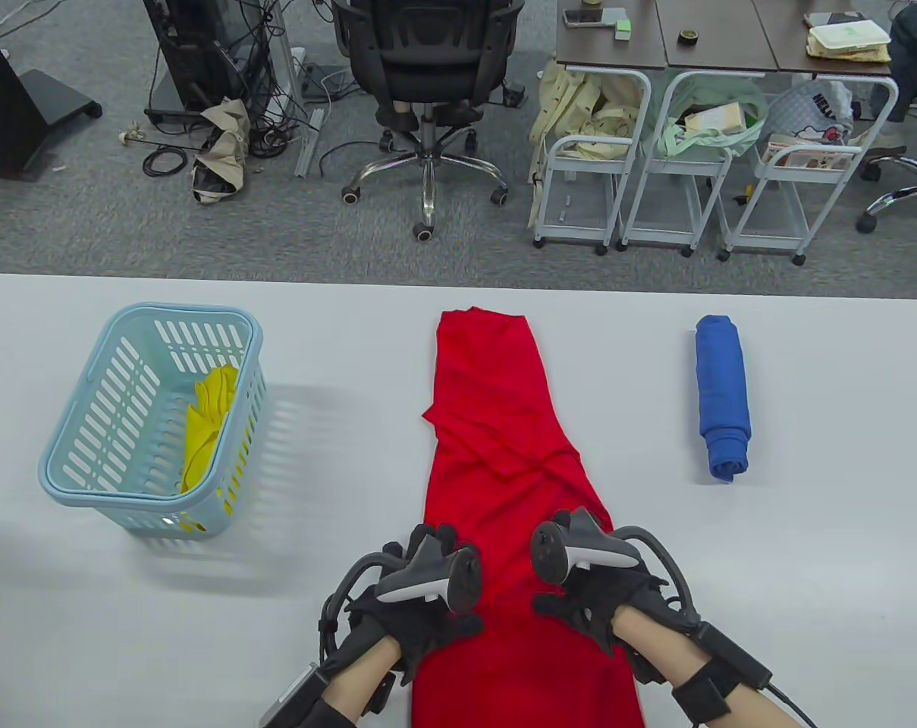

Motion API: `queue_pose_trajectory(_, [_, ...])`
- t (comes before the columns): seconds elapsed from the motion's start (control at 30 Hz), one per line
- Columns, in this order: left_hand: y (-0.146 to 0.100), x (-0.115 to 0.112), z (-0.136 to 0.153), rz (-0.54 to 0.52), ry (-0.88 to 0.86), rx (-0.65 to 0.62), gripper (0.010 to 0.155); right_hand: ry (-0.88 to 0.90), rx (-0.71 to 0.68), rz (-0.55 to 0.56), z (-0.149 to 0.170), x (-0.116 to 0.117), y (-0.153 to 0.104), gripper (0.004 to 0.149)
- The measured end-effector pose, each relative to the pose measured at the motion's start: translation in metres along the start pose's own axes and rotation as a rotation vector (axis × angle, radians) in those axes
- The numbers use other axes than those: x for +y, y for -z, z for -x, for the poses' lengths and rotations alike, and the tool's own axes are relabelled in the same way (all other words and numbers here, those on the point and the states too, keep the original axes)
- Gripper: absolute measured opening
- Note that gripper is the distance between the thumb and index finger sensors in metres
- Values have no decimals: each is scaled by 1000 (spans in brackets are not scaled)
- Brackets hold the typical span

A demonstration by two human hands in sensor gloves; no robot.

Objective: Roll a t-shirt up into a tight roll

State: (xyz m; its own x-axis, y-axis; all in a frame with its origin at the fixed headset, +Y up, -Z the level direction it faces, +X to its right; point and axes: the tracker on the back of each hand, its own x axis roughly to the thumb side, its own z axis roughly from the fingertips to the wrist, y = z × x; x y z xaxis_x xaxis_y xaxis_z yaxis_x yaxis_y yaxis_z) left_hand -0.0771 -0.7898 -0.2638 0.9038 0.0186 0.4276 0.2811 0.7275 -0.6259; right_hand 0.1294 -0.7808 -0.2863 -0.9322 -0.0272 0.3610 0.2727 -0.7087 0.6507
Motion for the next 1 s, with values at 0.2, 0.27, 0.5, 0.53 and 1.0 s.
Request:
queue_pose_trajectory(0.2, [24,21,17,5,-48,8,84,85,43,-13,18,-25,24,84])
queue_pose_trajectory(0.27, [34,30,24,2,-54,6,83,111,56,-16,23,-33,32,84])
queue_pose_trajectory(0.5, [60,59,43,-60,-53,38,81,219,99,-13,39,-56,57,84])
queue_pose_trajectory(0.53, [61,61,44,-59,-56,45,80,225,101,-11,40,-58,59,84])
queue_pose_trajectory(1.0, [6,23,18,-126,-63,-38,79,82,-1,127,-12,-42,8,82])
